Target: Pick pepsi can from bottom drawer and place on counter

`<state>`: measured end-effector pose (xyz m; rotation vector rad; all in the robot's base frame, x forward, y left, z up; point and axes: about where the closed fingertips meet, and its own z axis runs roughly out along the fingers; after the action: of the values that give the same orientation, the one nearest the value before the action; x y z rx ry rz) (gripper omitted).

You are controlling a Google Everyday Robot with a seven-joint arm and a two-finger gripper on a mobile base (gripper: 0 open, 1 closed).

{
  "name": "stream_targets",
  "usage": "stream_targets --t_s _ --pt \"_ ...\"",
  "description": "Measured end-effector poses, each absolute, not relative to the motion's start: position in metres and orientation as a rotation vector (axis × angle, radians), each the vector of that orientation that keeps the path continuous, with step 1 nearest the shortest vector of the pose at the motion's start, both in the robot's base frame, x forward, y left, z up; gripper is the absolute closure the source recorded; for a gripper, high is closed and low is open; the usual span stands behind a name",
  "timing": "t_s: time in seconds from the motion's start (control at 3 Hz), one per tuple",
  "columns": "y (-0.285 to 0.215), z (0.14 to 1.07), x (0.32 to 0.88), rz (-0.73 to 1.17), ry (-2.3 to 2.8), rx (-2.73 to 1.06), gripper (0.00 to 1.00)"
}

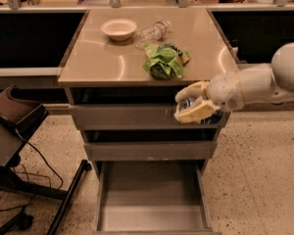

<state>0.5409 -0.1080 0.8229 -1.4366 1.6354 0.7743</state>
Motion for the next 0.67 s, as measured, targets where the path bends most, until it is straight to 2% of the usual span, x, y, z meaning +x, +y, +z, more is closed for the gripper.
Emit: stream_targets --t_s 0.67 --pt "-0.06 0.974 0.59 0.659 1.434 -1.569 1.0"
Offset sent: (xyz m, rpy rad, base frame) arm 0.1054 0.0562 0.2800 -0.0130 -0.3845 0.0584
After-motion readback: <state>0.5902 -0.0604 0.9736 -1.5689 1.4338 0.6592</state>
